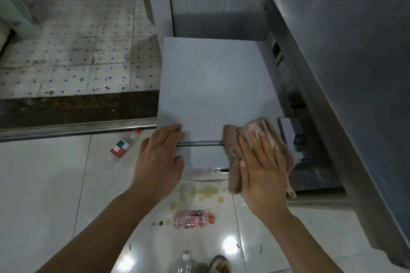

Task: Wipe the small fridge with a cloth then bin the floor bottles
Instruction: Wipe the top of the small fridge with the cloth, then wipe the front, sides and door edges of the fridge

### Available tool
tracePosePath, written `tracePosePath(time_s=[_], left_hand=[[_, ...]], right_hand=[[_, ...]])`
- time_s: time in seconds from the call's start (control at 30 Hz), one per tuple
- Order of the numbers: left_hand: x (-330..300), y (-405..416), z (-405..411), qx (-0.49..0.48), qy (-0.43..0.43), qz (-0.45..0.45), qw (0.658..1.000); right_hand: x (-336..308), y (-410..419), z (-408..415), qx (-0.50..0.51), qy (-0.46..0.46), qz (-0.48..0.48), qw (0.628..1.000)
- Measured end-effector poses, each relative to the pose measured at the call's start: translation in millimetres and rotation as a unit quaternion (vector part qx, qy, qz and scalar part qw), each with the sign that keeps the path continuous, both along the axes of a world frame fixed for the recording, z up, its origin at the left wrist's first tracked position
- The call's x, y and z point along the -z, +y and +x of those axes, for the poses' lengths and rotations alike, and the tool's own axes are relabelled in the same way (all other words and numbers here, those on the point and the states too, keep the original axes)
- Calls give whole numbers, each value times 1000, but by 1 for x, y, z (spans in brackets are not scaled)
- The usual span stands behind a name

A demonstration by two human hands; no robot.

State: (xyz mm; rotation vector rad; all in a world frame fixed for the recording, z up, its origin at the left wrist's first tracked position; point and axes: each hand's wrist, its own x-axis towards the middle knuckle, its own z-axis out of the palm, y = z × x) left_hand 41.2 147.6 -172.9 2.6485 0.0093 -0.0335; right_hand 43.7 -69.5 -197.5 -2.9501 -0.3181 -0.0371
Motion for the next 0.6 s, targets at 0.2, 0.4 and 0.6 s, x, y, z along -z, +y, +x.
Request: tracePosePath(time_s=[0.2, 0.4, 0.6], left_hand=[[20, 33, -29, 68, -63, 6, 996], [39, 43, -24, 85, -121, -51, 988], [62, 60, -25, 92, -246, -94, 960]], right_hand=[[20, 56, -6, 34, -90, 3, 995], [37, 74, 0, -84, -236, 41, 967], [56, 10, 19, -187, -346, -23, 919]])
